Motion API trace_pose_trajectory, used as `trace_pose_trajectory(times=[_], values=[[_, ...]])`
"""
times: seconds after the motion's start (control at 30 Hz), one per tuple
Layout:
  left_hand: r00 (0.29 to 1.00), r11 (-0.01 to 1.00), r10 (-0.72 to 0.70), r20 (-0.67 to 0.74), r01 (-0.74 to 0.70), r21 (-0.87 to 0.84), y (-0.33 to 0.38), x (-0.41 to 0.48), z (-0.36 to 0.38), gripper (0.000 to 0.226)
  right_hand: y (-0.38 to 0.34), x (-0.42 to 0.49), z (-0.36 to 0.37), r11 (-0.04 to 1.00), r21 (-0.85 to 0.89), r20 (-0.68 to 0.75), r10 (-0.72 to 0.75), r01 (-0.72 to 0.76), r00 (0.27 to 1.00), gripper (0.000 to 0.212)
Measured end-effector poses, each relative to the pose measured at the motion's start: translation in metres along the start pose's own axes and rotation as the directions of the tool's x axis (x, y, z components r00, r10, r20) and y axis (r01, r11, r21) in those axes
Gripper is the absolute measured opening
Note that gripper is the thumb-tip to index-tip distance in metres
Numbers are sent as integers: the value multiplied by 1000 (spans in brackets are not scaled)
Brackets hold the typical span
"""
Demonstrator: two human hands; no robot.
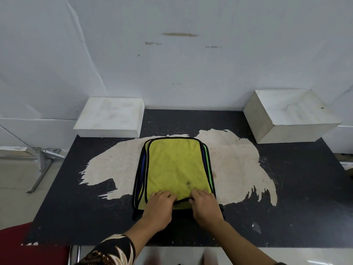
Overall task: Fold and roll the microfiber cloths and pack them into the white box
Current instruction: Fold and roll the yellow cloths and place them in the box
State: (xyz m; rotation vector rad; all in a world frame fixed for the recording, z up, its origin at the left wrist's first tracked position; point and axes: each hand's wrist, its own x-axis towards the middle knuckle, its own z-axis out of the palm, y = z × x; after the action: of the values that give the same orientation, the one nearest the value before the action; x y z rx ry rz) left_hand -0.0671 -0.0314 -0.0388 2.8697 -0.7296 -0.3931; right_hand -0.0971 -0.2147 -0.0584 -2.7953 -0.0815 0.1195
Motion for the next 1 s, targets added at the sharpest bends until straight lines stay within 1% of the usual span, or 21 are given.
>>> trace_pose_trajectory(times=[0.07,0.17,0.23,0.3,0.37,0.4,0.5,0.6,0.63,0.67,0.73,0.8,0.83,0.87,0.9,1.0], values=[[996,996,-92,-20,92,11,1,2,-6,35,2,3,-4,1000,-13,52,-7,8,999,13],[970,971,-239,-36,239,-1,-5,3,-15,30,8,8,-11,998,-61,130,7,1,991,27],[954,955,-298,-38,298,-8,-11,1,-18,27,12,8,-14,995,-94,155,44,-30,987,27],[935,938,-346,-75,345,-25,-17,0,-19,21,12,8,-17,992,-94,153,97,-84,983,20],[918,931,-366,-151,361,-58,-20,-2,-21,11,12,7,-19,987,-36,79,156,-154,985,8],[910,927,-374,-179,363,-94,-20,-3,-22,12,13,7,-20,981,13,27,191,-192,981,7],[886,909,-414,-209,387,-156,-20,-5,-27,25,10,7,-26,954,119,-116,290,-276,950,22],[850,873,-466,-245,398,-282,-19,-5,-30,25,4,11,-30,913,149,-187,402,-379,896,24],[833,841,-498,-241,396,-369,-18,-4,-30,25,1,13,-31,897,152,-182,439,-416,880,25],[813,785,-540,-216,394,-479,-18,-2,-30,25,-2,15,-32,880,154,-168,471,-449,866,26],[765,597,-636,-96,410,-689,-18,1,-35,26,-7,17,-34,855,140,-140,516,-499,845,21],[709,378,-704,38,420,-825,-20,5,-36,18,-10,16,-36,827,112,-140,563,-552,815,11],[678,288,-731,74,406,-868,-21,8,-37,19,-13,15,-38,812,103,-147,583,-574,799,14],[643,227,-760,89,393,-891,-23,10,-36,26,-15,13,-38,803,102,-159,595,-587,788,16],[615,180,-782,101,379,-908,-24,11,-35,27,-18,10,-39,803,113,-179,596,-586,783,17],[570,36,-807,154,307,-951,-22,13,-37,5,-22,5,-37,807,207,-243,590,-553,770,26]])
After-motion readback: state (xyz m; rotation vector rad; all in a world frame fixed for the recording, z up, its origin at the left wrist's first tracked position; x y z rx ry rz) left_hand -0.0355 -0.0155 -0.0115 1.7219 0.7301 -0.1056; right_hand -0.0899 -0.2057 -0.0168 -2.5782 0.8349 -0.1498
